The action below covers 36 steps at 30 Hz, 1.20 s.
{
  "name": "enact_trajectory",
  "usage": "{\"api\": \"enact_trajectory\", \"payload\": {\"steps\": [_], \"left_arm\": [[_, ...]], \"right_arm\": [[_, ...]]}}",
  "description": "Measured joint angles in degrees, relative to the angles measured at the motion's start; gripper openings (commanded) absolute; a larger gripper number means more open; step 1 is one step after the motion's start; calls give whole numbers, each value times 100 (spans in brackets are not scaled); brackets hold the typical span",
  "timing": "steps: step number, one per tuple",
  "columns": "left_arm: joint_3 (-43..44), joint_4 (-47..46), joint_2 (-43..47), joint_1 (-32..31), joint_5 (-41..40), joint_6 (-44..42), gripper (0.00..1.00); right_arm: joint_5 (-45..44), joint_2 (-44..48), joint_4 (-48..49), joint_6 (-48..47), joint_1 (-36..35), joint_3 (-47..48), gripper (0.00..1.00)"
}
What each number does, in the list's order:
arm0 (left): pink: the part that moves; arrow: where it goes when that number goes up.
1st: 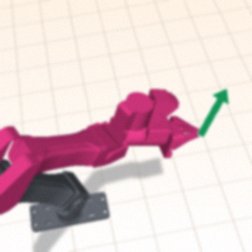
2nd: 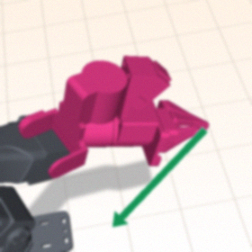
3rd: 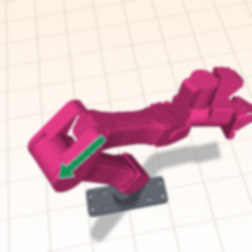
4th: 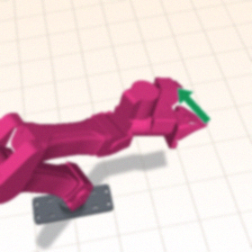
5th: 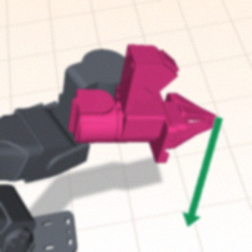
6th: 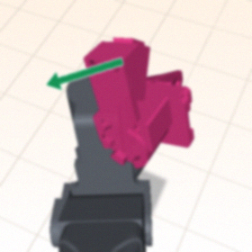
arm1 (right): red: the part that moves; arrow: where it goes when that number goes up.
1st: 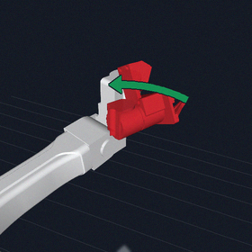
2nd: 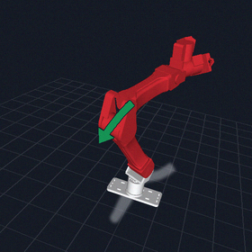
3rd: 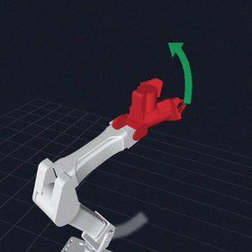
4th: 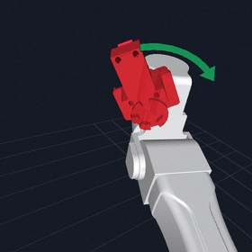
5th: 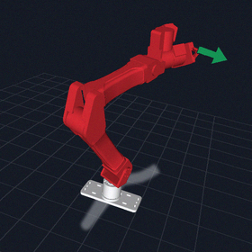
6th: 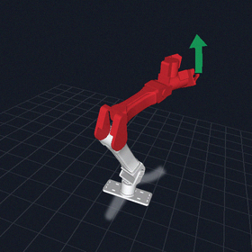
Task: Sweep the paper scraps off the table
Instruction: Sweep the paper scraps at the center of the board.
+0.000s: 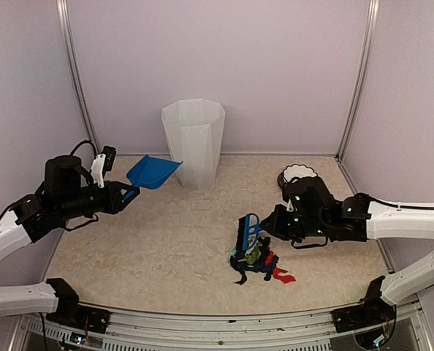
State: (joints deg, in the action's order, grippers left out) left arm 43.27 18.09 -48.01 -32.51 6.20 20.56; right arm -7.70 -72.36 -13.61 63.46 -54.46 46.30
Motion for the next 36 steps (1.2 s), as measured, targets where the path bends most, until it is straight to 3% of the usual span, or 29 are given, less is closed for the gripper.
{"api": "enact_trajectory", "payload": {"steps": [9, 16, 28, 36], "left_arm": [[0, 39, -391, -1073, -573, 264, 0], [-61, 52, -463, -2601, -1338, 564, 0], [-498, 319, -1106, -5447, -3064, 1613, 0], [-501, 326, -1853, -6203, -3348, 2061, 0]], "right_arm": [[-627, 1169, -876, -1180, 140, 116, 0], [-1379, 1429, -1272, -2323, 249, 120, 0], [-1827, 898, -1342, -4148, 509, 295, 0], [-1639, -39, -1600, -4931, 514, 894, 0]]}}
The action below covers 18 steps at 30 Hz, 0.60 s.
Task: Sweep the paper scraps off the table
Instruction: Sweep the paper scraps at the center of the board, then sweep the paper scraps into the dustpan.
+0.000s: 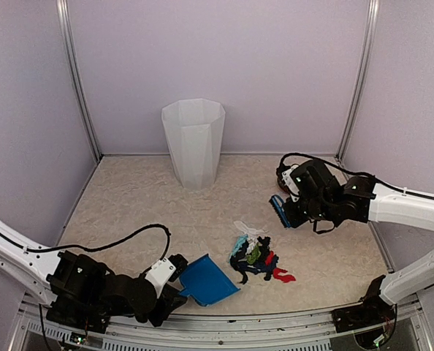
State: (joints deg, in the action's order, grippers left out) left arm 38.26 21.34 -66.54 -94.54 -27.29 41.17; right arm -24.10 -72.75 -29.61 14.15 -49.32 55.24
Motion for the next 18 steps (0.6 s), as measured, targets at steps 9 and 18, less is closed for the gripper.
{"api": "enact_trajectory", "payload": {"steps": [9, 18], "left_arm": [[-92, -592, -1027, -39, 551, 7, 0], [-262, -1287, -1390, 603, 1102, -162, 0]], "right_arm": [[11, -1021, -476, -660, -11, 590, 0], [-81, -1825, -487, -1143, -490, 730, 0]]}}
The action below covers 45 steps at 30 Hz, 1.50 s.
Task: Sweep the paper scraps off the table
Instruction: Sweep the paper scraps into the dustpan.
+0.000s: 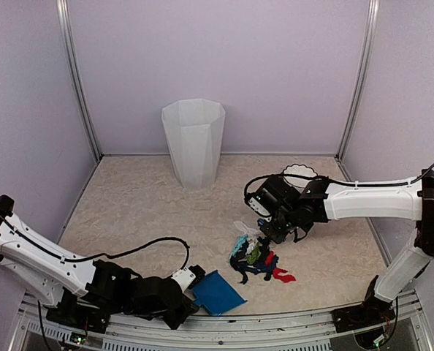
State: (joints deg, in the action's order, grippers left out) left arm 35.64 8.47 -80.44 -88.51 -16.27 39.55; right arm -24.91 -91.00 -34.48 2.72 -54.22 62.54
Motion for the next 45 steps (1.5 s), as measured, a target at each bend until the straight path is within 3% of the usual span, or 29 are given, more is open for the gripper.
{"api": "enact_trajectory", "payload": {"steps": [19, 31, 45], "left_arm": [[632, -627, -1322, 691, 299, -254, 0], [675, -927, -1482, 922, 387, -221, 0], [321, -1751, -1519, 946, 369, -225, 0]], "right_arm": [[11, -352, -256, 170, -1215, 334, 0], [308, -284, -380, 649, -1759, 334, 0], [352, 9, -385, 1064, -1816, 404, 0]]}}
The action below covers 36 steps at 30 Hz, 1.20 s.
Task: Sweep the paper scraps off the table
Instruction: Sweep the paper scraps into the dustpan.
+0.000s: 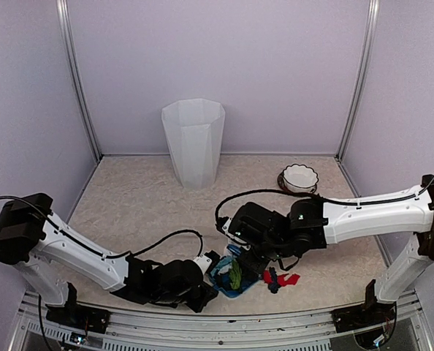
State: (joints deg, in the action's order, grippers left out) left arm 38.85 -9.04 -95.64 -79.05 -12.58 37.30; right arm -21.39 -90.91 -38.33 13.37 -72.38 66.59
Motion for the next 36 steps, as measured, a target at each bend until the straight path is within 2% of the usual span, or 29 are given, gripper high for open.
{"api": "enact_trajectory", "payload": {"steps": [6, 11, 22, 36], "left_arm": [[-310, -603, 0, 2, -92, -87, 0], [-511, -1084, -52, 13, -188, -243, 0], [-529, -1314, -22, 118, -522, -610, 0], [-236, -1021, 1008, 483, -831, -1241, 0]], "right_arm": [[-461, 435, -13, 157, 2, -17, 0], [-767, 1191, -15, 372, 138, -173, 0], [-717, 3023, 420, 925, 1178, -1290, 0], [-415, 3241, 1032, 1121, 1711, -2103, 0]]}}
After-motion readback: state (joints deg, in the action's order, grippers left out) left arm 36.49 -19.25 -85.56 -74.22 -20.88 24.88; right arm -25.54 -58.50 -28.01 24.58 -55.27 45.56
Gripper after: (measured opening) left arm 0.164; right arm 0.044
